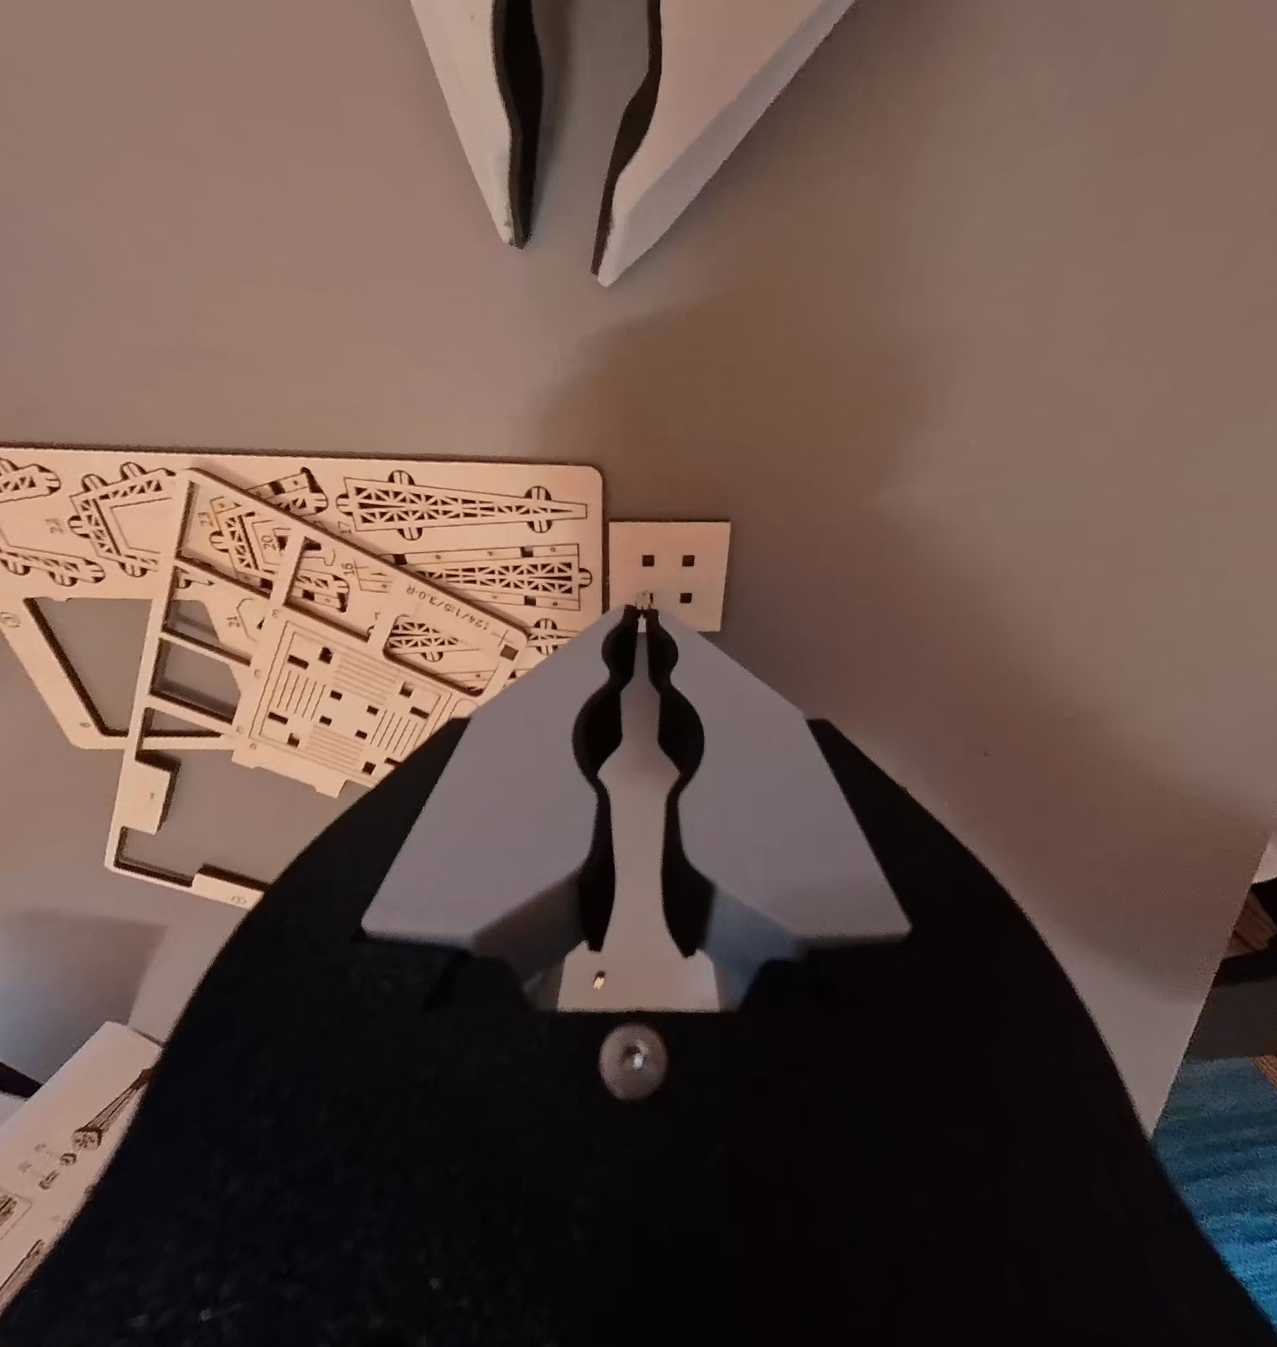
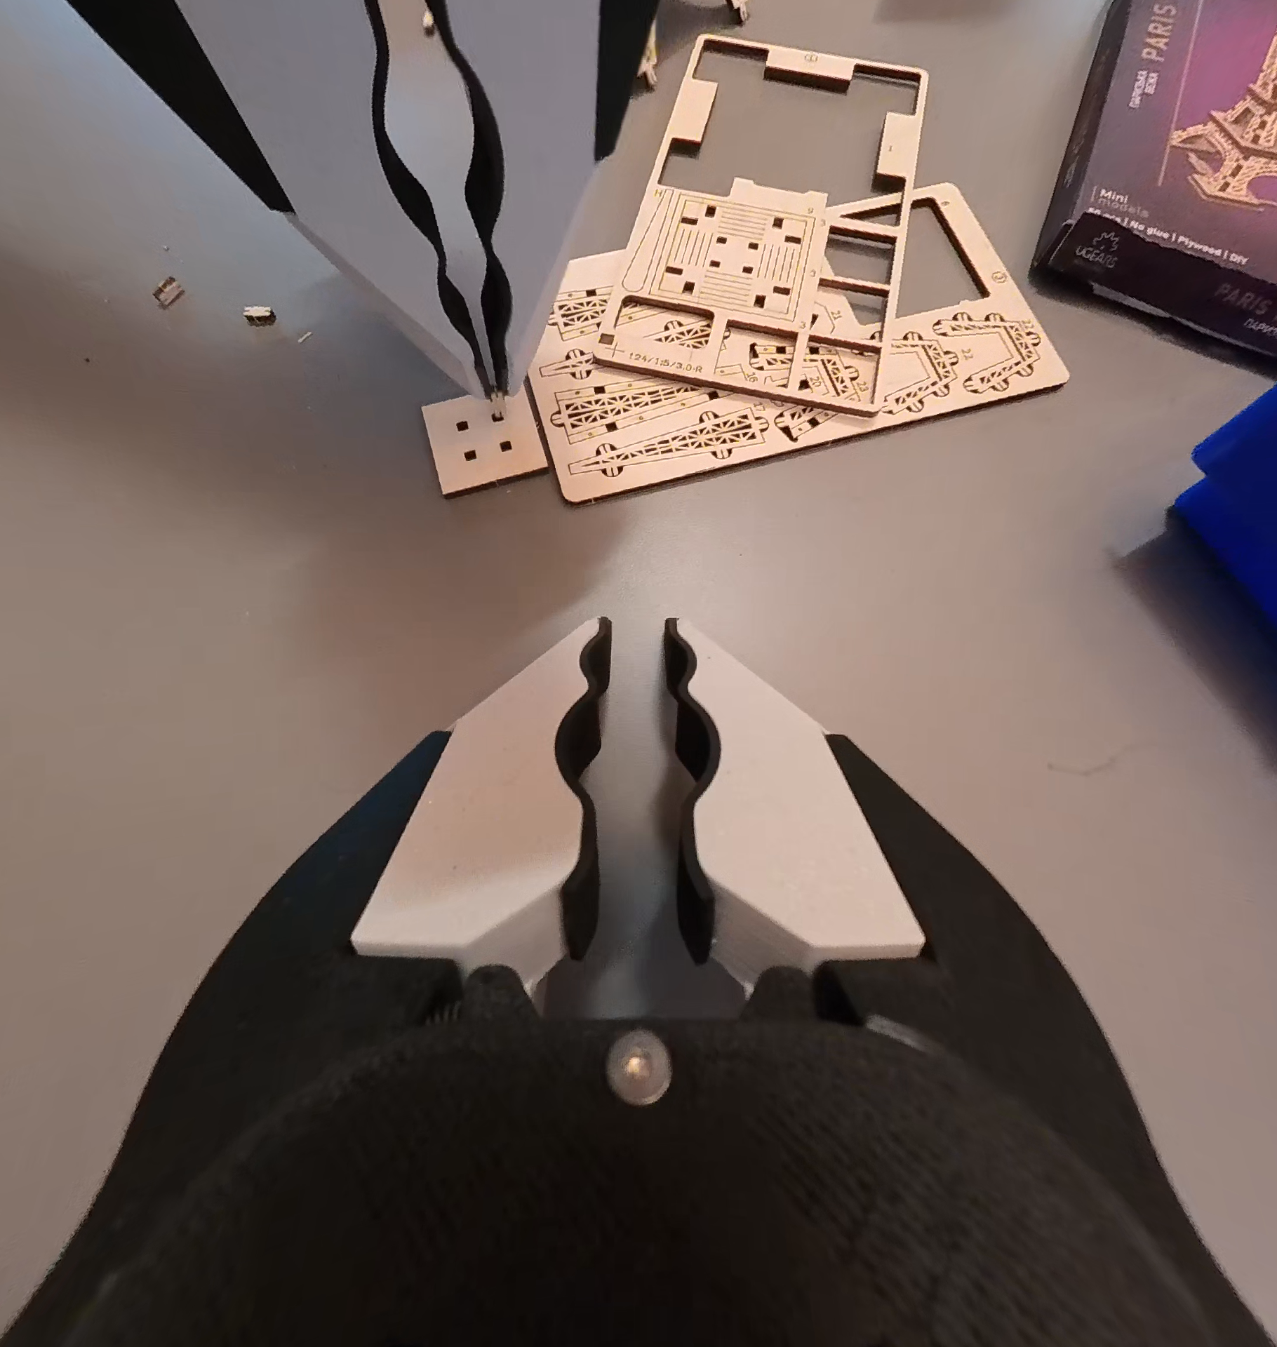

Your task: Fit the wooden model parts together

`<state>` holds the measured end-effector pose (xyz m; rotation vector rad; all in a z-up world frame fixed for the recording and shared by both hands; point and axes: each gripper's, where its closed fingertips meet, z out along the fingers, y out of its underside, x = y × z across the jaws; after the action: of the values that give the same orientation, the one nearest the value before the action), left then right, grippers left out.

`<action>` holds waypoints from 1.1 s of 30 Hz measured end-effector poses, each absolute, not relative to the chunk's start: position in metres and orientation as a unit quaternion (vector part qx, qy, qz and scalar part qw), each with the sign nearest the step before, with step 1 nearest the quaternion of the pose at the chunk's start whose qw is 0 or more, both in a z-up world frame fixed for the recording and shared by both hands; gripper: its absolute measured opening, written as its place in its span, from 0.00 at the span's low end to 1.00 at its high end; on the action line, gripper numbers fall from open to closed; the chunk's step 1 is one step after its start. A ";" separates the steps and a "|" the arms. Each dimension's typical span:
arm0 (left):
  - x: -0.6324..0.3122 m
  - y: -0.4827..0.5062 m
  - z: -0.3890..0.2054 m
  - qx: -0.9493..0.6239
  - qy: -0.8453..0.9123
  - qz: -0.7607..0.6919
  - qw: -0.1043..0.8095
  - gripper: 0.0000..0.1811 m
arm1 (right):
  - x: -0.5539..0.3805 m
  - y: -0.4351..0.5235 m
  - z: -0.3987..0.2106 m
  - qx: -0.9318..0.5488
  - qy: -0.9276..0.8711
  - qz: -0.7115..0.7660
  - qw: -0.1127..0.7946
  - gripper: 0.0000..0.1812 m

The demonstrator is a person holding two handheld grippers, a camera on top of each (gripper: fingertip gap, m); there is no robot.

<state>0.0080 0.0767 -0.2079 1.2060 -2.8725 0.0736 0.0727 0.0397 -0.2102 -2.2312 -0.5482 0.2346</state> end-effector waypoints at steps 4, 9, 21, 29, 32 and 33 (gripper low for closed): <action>0.005 0.076 -0.209 0.384 -0.923 0.017 0.021 0.00 | 0.072 0.039 -0.211 -0.884 -0.219 0.094 0.403 0.06; 0.006 0.077 -0.209 0.394 -0.919 0.015 0.017 0.00 | 0.072 0.039 -0.211 -0.884 -0.219 0.095 0.402 0.06; 0.007 0.078 -0.208 0.389 -0.921 0.006 0.015 0.00 | 0.071 0.039 -0.210 -0.884 -0.219 0.099 0.401 0.06; 0.006 0.078 -0.210 0.375 -0.927 0.002 0.015 0.00 | 0.071 0.038 -0.210 -0.884 -0.218 0.101 0.401 0.06; 0.007 0.078 -0.210 0.360 -0.933 -0.007 0.009 0.00 | 0.071 0.038 -0.210 -0.884 -0.218 0.101 0.401 0.06; 0.007 0.078 -0.210 0.356 -0.935 -0.011 0.007 0.00 | 0.071 0.038 -0.210 -0.884 -0.218 0.101 0.401 0.06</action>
<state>0.0067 0.0782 -0.2099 1.1119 -2.9224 -0.0355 0.0710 0.0381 -0.2105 -2.2358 -0.5509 0.2546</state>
